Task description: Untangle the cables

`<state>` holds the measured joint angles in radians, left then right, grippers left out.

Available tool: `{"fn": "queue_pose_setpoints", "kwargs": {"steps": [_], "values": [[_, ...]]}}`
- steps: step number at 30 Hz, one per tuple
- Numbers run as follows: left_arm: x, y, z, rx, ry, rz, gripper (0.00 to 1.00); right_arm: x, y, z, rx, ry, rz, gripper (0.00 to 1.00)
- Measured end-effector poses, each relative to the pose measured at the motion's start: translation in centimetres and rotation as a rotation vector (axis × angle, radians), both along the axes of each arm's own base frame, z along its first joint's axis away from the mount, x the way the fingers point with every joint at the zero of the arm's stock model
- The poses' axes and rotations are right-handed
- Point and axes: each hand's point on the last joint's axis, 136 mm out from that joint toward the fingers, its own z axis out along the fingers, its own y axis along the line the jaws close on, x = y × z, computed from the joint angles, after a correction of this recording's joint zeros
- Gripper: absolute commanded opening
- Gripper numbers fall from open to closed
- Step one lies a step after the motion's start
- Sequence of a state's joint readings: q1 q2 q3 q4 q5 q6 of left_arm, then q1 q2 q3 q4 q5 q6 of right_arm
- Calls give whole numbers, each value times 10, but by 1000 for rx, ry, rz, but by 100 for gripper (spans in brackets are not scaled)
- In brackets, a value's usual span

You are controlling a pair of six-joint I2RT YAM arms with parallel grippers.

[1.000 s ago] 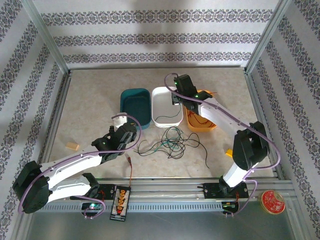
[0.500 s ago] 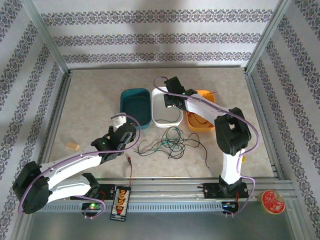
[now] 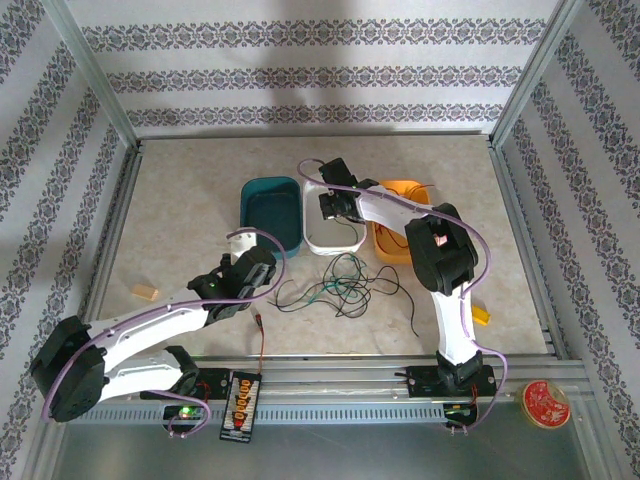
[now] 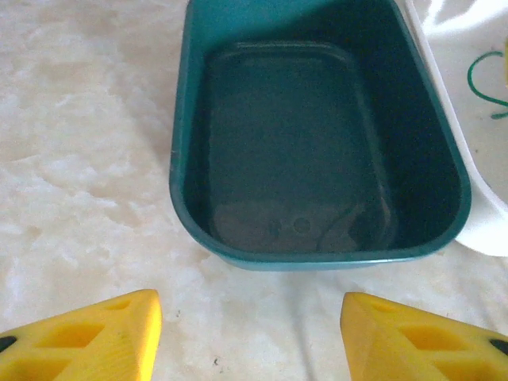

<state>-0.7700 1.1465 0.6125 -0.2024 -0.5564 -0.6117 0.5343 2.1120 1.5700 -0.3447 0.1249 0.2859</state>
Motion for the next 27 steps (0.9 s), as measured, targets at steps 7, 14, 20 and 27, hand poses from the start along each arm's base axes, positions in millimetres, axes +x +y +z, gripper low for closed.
{"fn": "queue_pose_setpoints", "kwargs": {"steps": [7, 14, 20, 27], "values": [[0, -19, -10, 3, 48, -103, 62, -6, -4, 39, 38, -67, -7, 52], [-6, -67, -26, -73, 130, -343, 64, -50, -32, 118, 119, -211, -13, 52], [-24, -115, -50, -113, 269, -580, 64, -124, -29, 108, 185, -159, 86, 52], [-61, -154, -53, -147, 348, -798, 58, -177, -55, 44, 128, 11, 61, 51]]}}
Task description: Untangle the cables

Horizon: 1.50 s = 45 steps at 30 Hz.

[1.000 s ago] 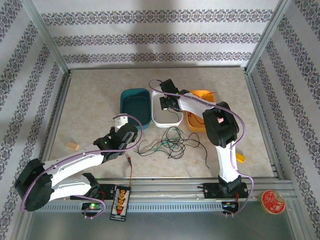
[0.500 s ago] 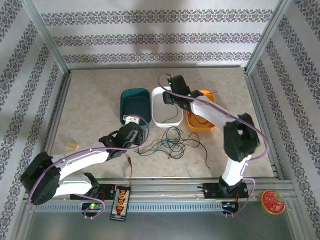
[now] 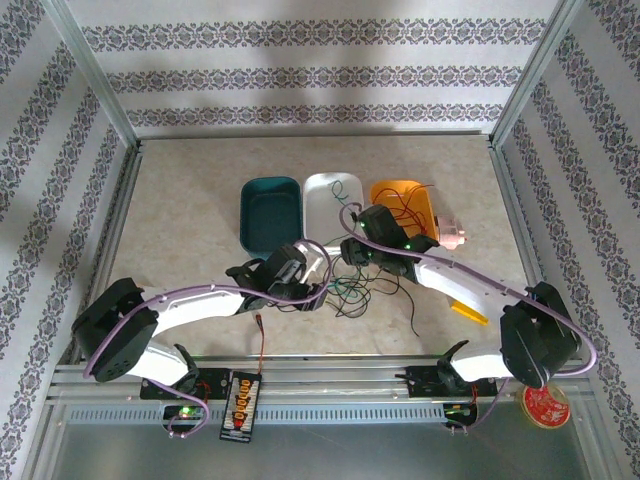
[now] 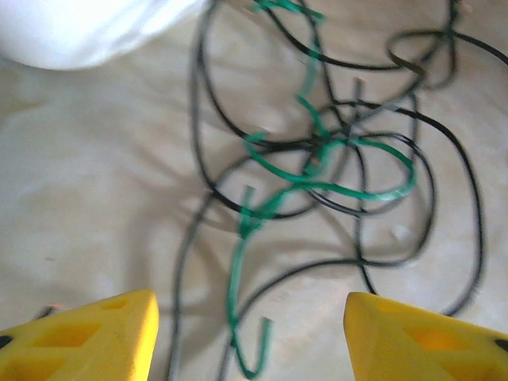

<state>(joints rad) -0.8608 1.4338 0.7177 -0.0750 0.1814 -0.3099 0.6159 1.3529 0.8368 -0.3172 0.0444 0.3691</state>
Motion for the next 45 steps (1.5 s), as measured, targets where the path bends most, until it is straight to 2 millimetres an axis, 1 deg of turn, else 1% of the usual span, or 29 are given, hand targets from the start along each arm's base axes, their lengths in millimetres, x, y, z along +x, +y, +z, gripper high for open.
{"fn": "queue_pose_setpoints", "kwargs": {"steps": [2, 3, 4, 6, 10, 13, 14, 18, 20, 22, 26, 28, 30, 32, 34, 38, 40, 42, 45], "values": [[-5, -2, -2, 7, 5, -17, 53, -3, -4, -3, -2, 12, -12, 51], [-5, -2, -5, 13, 7, -17, 48, -3, -5, -2, 4, 11, -19, 51], [-5, -1, -7, 22, 8, -12, 44, -2, -5, 0, 11, 8, -21, 51], [-1, 3, -15, 51, 4, 14, 32, -2, -2, 1, 26, 10, -16, 51], [5, 11, -28, 105, -3, 51, 16, -5, 3, 2, 51, 24, 5, 51], [5, 15, -40, 142, 8, 63, 2, -8, 7, 1, 68, 37, 23, 51], [6, 16, -42, 150, 8, 66, 0, -9, 8, 1, 73, 42, 28, 51], [8, 17, -39, 148, -3, 76, 0, -15, 15, -1, 86, 63, 60, 51], [10, 16, -30, 130, -21, 79, 0, -21, 21, -2, 88, 74, 98, 51], [12, 15, -16, 99, -50, 85, 0, -28, 28, -3, 91, 81, 138, 51], [18, 14, 25, 27, -131, 101, 0, -41, 42, -6, 93, 97, 223, 51], [21, 13, 41, 3, -163, 108, 0, -46, 48, -8, 90, 106, 260, 51], [24, 13, 53, -13, -187, 116, 0, -49, 50, -12, 86, 118, 280, 50], [25, 15, 58, -15, -199, 126, 0, -51, 52, -15, 79, 124, 294, 48], [26, 18, 59, -6, -206, 137, 0, -51, 52, -17, 74, 129, 297, 44], [29, 25, 65, -2, -225, 166, 0, -51, 50, -20, 63, 131, 288, 22], [30, 29, 73, -22, -238, 184, 0, -50, 47, -22, 50, 133, 279, 15], [32, 34, 83, -52, -250, 209, 0, -48, 43, -25, 45, 142, 258, 12], [36, 44, 94, -103, -254, 250, 0, -46, 43, -25, 75, 145, 246, 11]]}}
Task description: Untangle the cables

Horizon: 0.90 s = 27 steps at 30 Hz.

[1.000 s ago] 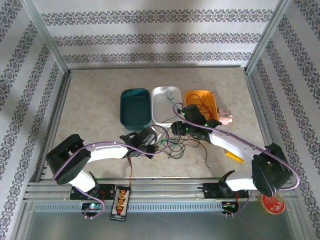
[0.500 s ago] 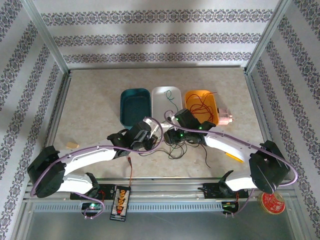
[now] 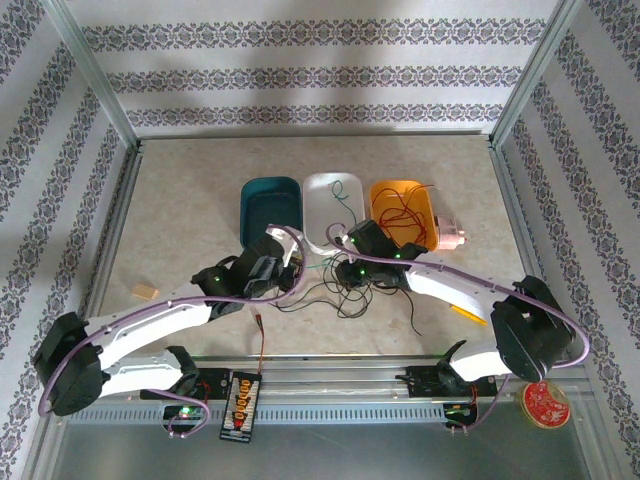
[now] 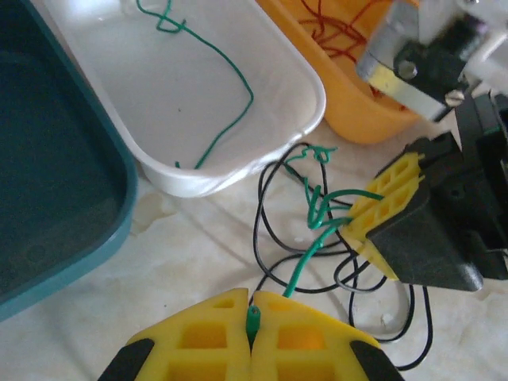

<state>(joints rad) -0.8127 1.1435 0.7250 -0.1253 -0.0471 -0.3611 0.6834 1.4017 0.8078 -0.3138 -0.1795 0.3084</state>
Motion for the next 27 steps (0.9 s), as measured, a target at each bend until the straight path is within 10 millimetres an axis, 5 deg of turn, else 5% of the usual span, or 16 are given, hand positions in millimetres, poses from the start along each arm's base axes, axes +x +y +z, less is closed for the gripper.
{"fn": "queue_pose_setpoints", "kwargs": {"steps": [12, 19, 27], "values": [[7, 33, 23, -131, -11, 76, 0, 17, -2, 43, 248, -22, -53, 3], [1, 32, 25, -172, -14, 54, 0, 34, -46, 47, 409, 63, -252, 7], [-3, 28, 23, -203, -8, 30, 0, 23, -55, 54, 536, 160, -315, 11]]}}
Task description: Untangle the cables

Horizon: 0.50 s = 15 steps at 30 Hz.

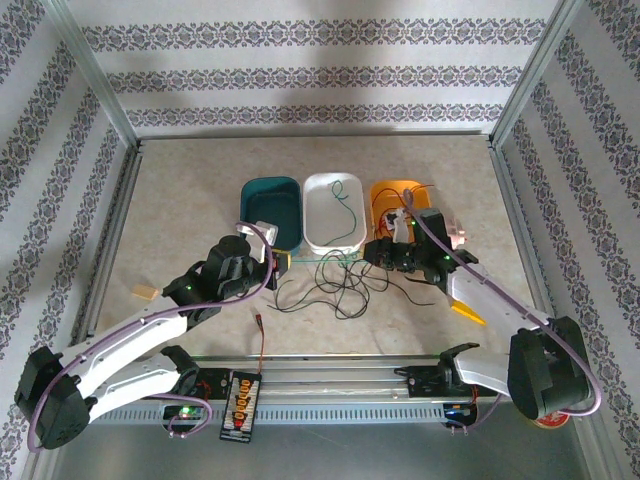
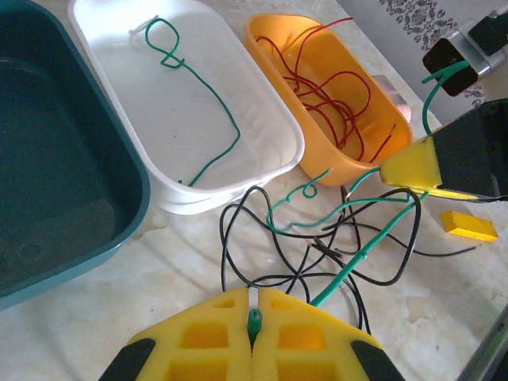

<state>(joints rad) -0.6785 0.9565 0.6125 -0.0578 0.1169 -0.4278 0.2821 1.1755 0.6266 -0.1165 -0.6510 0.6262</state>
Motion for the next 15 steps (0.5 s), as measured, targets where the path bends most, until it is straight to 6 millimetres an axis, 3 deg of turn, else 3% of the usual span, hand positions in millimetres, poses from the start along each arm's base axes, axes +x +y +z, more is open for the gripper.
{"fn": "queue_pose_setpoints", "kwargs": {"steps": [3, 7, 15], "values": [[9, 21, -1, 31, -20, 95, 0, 8, -24, -8, -43, 14, -109, 23], [20, 51, -2, 73, -42, 226, 0, 9, -63, -27, -135, 35, -285, 24], [20, 56, -4, 105, -50, 228, 0, 0, -98, -17, -182, -53, -497, 38]]}}
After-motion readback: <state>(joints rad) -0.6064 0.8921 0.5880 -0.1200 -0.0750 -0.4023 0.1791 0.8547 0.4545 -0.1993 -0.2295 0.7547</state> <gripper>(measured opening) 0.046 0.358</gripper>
